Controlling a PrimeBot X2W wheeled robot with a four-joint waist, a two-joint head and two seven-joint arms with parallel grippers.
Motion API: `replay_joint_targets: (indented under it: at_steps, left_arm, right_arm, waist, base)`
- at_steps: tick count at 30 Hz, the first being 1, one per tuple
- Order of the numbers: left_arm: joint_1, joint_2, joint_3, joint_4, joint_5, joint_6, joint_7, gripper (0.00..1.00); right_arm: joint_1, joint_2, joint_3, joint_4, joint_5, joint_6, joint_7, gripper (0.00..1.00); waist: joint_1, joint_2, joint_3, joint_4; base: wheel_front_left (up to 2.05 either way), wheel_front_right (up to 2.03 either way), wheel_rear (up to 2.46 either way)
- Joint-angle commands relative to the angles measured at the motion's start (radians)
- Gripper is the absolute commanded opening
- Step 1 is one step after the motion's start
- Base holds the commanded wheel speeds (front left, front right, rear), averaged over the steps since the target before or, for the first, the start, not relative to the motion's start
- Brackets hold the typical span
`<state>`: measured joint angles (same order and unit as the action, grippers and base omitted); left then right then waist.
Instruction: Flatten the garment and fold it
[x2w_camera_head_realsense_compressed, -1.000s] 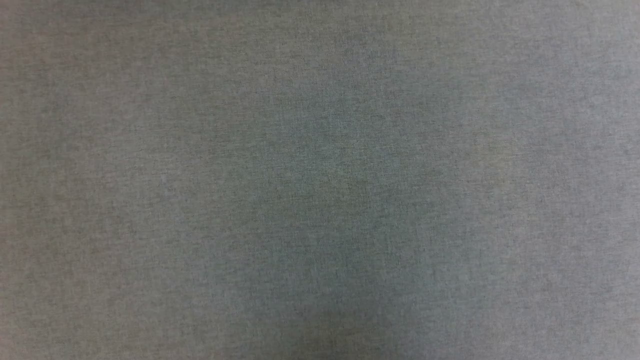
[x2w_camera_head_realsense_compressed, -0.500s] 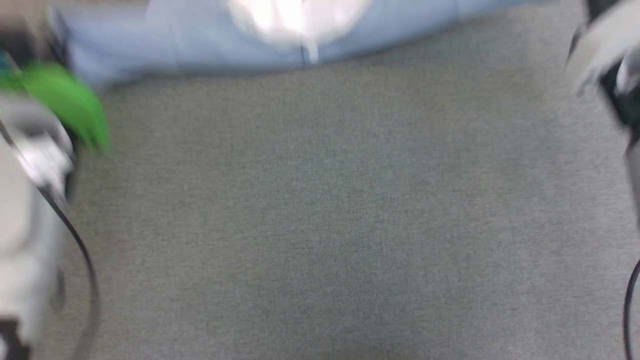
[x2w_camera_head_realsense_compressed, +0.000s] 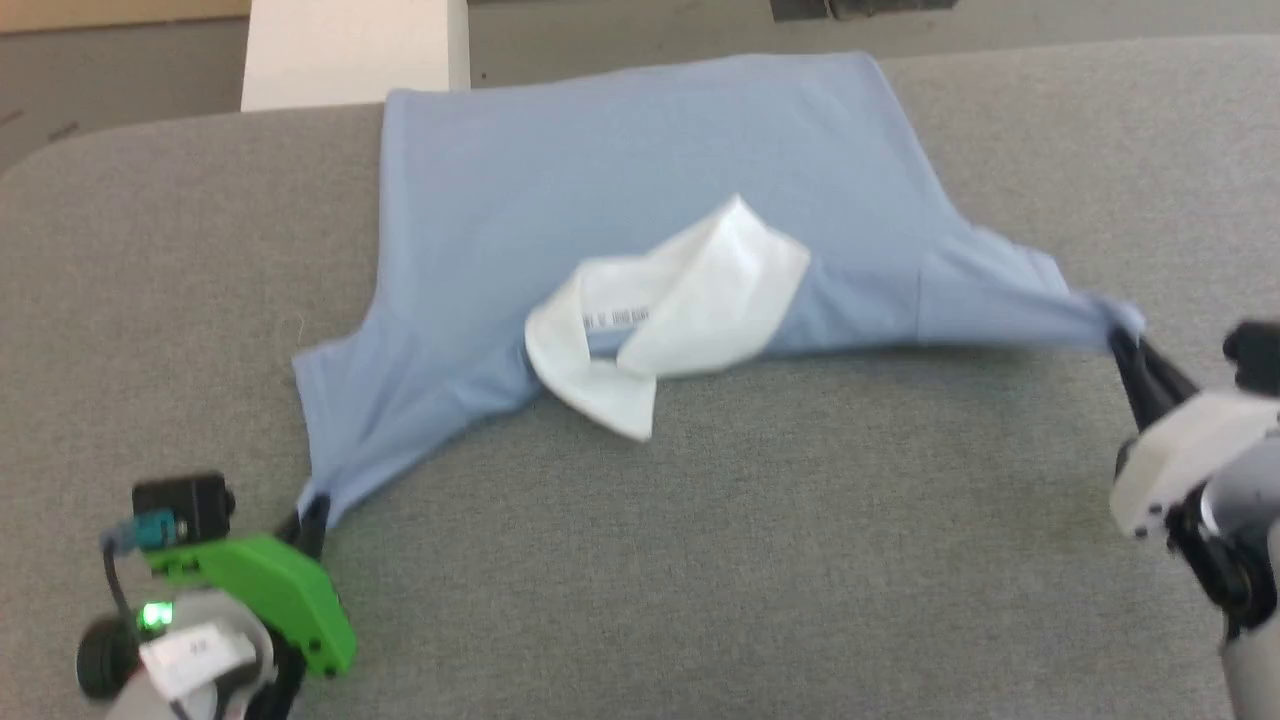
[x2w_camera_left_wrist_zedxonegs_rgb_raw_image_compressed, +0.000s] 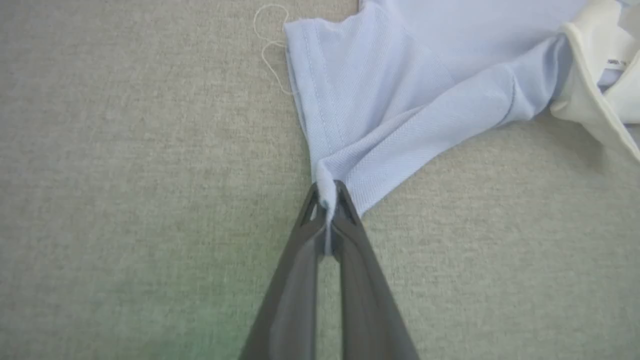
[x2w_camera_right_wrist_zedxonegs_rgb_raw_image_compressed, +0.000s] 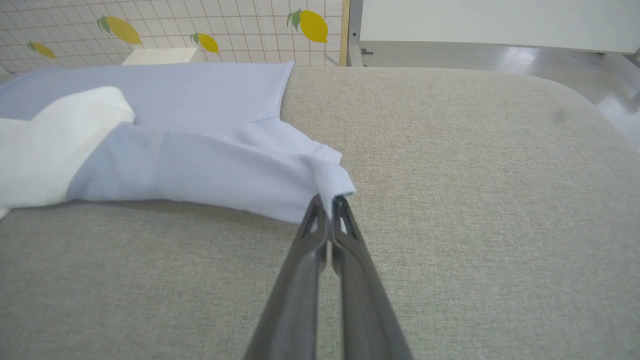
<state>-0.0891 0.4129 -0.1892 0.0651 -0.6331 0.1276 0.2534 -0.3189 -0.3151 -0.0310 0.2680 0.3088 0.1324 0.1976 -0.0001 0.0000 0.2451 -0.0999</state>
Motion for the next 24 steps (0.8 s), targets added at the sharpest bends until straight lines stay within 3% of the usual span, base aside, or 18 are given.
replay_joint_targets:
  at_steps: [1, 6, 12, 18, 24]
  left_arm:
    - [0.059, -0.002, 0.008, -0.022, -0.012, 0.023, 0.011, 0.00]
    - [0.210, -0.007, 0.027, -0.100, -0.023, 0.097, 0.033, 0.00]
    - [0.319, -0.032, 0.028, -0.151, -0.045, 0.133, 0.037, 0.00]
    - [0.379, -0.068, 0.019, -0.143, -0.068, 0.151, 0.036, 0.00]
    - [0.393, -0.086, 0.007, -0.128, -0.081, 0.145, 0.030, 0.00]
  right_arm:
    - [0.056, 0.025, -0.037, -0.030, -0.010, -0.002, 0.030, 0.00]
    - [0.221, 0.123, -0.163, -0.136, -0.032, -0.002, 0.155, 0.00]
    - [0.363, 0.226, -0.278, -0.235, -0.037, -0.002, 0.291, 0.00]
    - [0.452, 0.262, -0.359, -0.226, -0.025, -0.002, 0.397, 0.00]
    - [0.473, 0.264, -0.345, -0.127, 0.025, -0.002, 0.392, 0.00]
  waist:
    - [0.0001, 0.0000, -0.042, -0.001]
    - [0.0001, 0.0000, -0.072, 0.000]
    - [0.0001, 0.0000, -0.097, 0.011]
    - [0.0001, 0.0000, -0.117, 0.020]
    - [0.0001, 0.0000, -0.122, 0.029]
  base:
    - [0.00, 0.00, 0.00]
    - [0.00, 0.00, 0.00]
    - [0.00, 0.00, 0.00]
    - [0.00, 0.00, 0.00]
    - [0.00, 0.00, 0.00]
